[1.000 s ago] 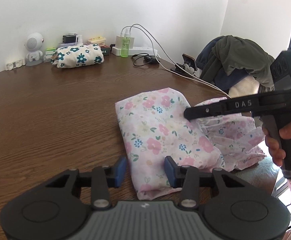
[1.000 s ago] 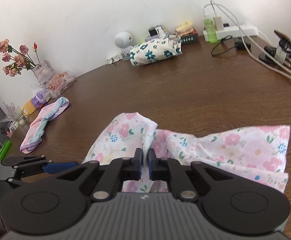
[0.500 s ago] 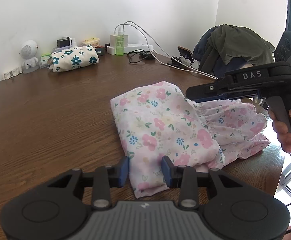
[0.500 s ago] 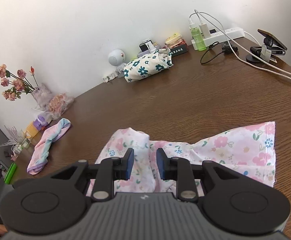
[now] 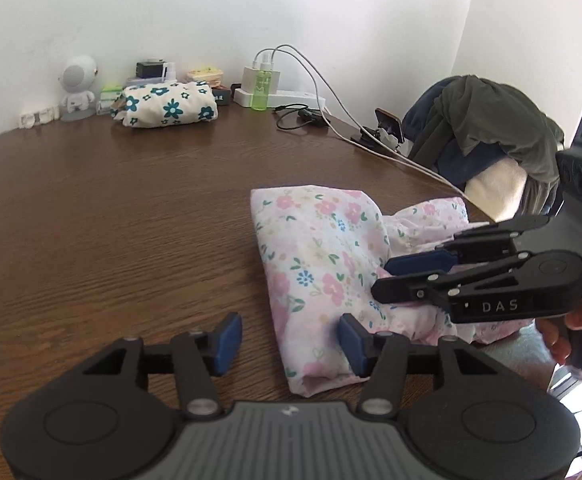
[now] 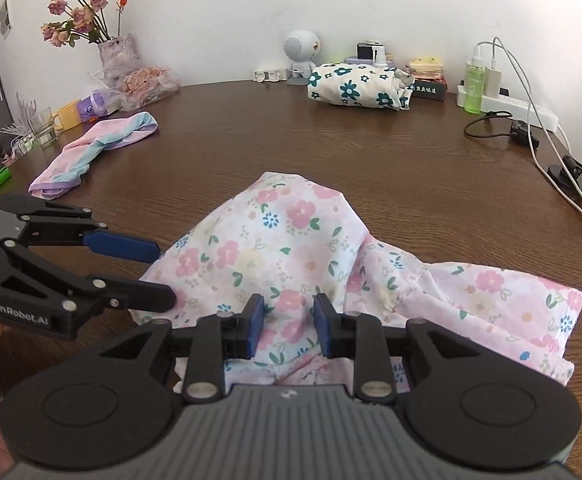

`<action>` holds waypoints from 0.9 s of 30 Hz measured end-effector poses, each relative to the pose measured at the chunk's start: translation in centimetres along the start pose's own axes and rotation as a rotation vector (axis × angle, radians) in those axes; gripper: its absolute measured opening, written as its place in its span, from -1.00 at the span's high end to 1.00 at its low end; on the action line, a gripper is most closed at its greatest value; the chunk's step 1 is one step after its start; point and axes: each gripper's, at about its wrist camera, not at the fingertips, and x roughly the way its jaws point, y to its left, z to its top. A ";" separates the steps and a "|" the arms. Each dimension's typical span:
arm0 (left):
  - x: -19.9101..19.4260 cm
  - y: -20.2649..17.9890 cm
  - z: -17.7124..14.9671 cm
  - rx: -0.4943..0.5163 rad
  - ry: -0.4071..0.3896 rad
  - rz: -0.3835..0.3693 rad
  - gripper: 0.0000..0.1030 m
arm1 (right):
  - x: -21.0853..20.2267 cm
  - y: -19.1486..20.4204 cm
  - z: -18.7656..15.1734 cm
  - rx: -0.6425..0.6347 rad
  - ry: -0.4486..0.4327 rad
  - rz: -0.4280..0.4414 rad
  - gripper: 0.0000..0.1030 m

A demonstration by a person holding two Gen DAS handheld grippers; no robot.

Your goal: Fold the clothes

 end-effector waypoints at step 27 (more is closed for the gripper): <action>-0.7 3.1 0.5 -0.311 -0.095 -0.032 0.79 | 1.9 1.3 0.7 0.013 -0.035 0.085 0.35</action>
